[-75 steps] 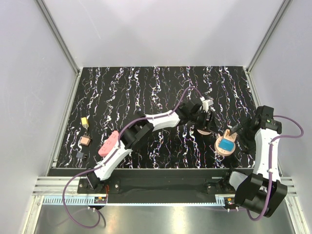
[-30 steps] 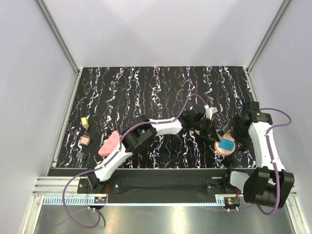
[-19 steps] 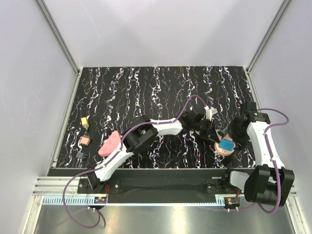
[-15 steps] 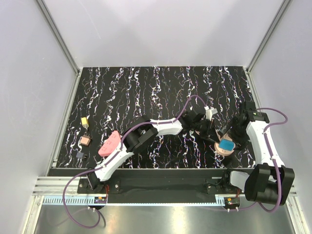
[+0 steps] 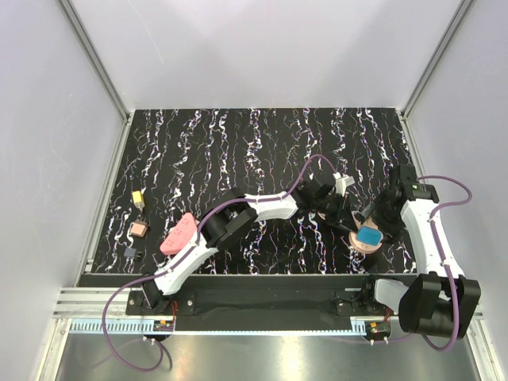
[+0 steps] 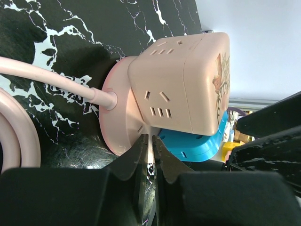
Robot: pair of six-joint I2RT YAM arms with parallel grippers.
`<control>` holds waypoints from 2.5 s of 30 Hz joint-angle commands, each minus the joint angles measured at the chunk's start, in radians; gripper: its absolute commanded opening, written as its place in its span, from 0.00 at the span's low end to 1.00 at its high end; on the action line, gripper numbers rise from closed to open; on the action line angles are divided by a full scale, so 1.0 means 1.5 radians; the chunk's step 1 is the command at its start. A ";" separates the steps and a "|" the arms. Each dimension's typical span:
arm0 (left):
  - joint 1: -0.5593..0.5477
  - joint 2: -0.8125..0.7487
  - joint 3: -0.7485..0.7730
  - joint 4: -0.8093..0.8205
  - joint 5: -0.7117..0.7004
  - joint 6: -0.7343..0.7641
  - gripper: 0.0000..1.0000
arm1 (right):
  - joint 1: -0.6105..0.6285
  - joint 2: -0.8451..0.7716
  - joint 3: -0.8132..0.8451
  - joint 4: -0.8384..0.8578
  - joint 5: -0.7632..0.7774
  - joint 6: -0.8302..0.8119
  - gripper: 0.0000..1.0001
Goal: Pull the plug off the socket
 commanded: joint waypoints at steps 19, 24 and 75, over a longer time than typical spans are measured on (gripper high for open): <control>-0.002 0.015 0.031 -0.003 0.013 0.015 0.14 | 0.006 0.011 -0.046 0.045 0.024 0.150 0.61; -0.002 0.014 0.030 -0.003 0.011 0.014 0.13 | 0.006 0.020 -0.054 0.045 0.010 0.159 0.60; -0.005 0.013 0.015 0.016 0.013 0.006 0.12 | 0.005 -0.137 -0.073 -0.034 0.024 0.452 0.50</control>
